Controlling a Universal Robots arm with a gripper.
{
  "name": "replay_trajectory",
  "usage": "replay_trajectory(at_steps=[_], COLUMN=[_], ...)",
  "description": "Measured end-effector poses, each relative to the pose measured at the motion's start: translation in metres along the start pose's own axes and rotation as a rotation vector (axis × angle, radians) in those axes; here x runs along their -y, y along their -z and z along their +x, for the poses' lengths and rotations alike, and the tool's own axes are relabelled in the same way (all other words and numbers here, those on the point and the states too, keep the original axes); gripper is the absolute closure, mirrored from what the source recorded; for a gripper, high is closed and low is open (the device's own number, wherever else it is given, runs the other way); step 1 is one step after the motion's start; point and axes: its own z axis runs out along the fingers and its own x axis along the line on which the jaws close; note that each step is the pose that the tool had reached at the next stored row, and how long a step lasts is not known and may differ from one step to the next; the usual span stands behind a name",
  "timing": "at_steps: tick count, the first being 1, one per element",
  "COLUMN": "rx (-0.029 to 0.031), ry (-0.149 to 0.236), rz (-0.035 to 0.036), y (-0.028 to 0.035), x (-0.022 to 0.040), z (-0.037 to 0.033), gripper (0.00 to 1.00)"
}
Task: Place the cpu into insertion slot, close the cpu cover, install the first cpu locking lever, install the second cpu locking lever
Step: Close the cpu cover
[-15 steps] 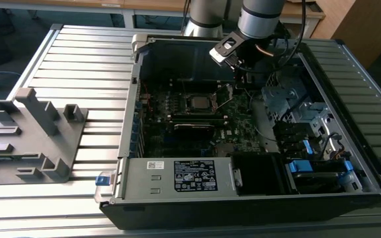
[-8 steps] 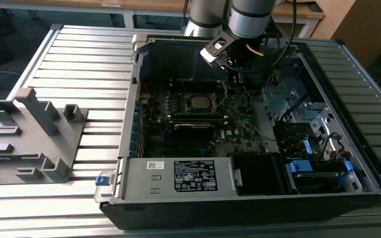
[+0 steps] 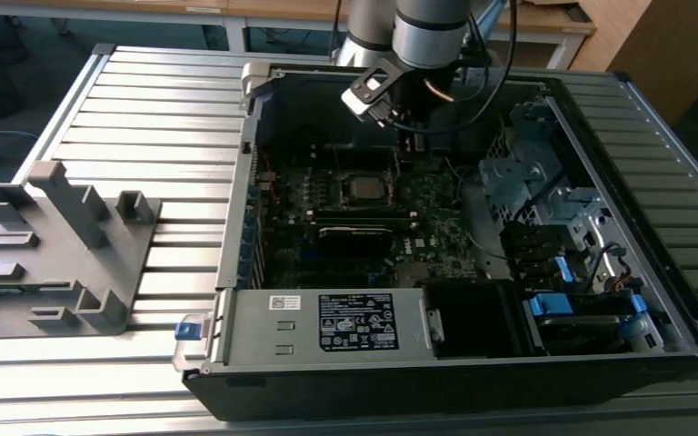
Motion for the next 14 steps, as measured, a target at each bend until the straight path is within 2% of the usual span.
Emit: replay_trajectory(at_steps=[5,11,12,14], rx=[0.0002,0.0001,0.0001,0.0003], ry=[0.0,0.0,0.0,0.0], rz=[-0.0082,-0.0083,-0.007,0.004], y=[0.0007,0.0007,0.0007,0.0004], x=[0.0132,0.0135,0.0136,0.0136], z=[-0.0004,-0.0004,-0.0004,-0.0004], gripper=[0.9,0.9,0.9,0.9])
